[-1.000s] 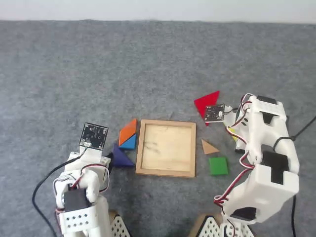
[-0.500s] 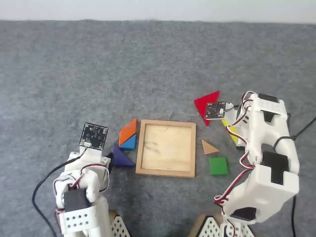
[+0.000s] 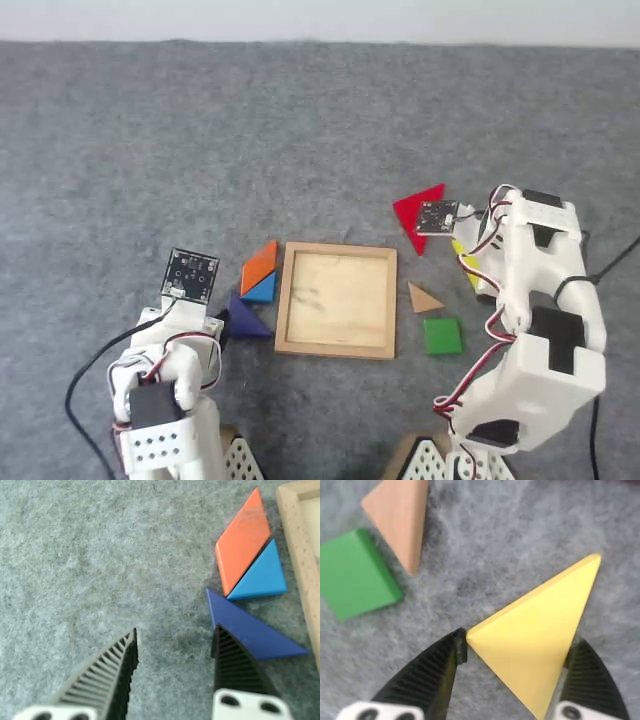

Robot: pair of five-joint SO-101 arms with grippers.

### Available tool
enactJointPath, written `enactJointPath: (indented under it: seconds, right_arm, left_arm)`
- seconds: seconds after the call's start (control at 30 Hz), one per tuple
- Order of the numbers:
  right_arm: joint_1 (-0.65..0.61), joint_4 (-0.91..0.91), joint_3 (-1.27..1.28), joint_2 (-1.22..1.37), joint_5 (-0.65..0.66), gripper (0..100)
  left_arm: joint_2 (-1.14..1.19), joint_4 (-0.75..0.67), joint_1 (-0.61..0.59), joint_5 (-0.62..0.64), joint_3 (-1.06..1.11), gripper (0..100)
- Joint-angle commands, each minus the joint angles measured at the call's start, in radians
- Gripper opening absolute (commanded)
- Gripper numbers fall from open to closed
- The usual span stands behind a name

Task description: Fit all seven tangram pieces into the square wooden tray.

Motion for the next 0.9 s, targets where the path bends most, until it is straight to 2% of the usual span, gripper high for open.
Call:
enactJointPath:
  seconds: [0.0,0.47,0.63,0.8,0.87]
  right_arm:
    - [0.012,0.027,-0.028,-0.019,-0.044,28.1]
    - [-0.013,0.294,-0.253,-0.019,-0.104,28.1]
    - [-0.11,0.383,-0.377,-0.019,-0.183,28.1]
    - [-0.265,0.561,-0.555,-0.019,-0.198,28.1]
    - [-0.338,0.585,-0.598,-0.019,-0.245,28.1]
  left_arm:
    - [0.003,0.006,0.0,-0.009,-0.007,23]
    - [0.003,0.006,0.0,-0.009,-0.007,23]
    - [0.003,0.006,0.0,-0.009,-0.007,23]
    - [0.003,0.006,0.0,-0.009,-0.007,23]
    - [0.003,0.006,0.0,-0.009,-0.007,23]
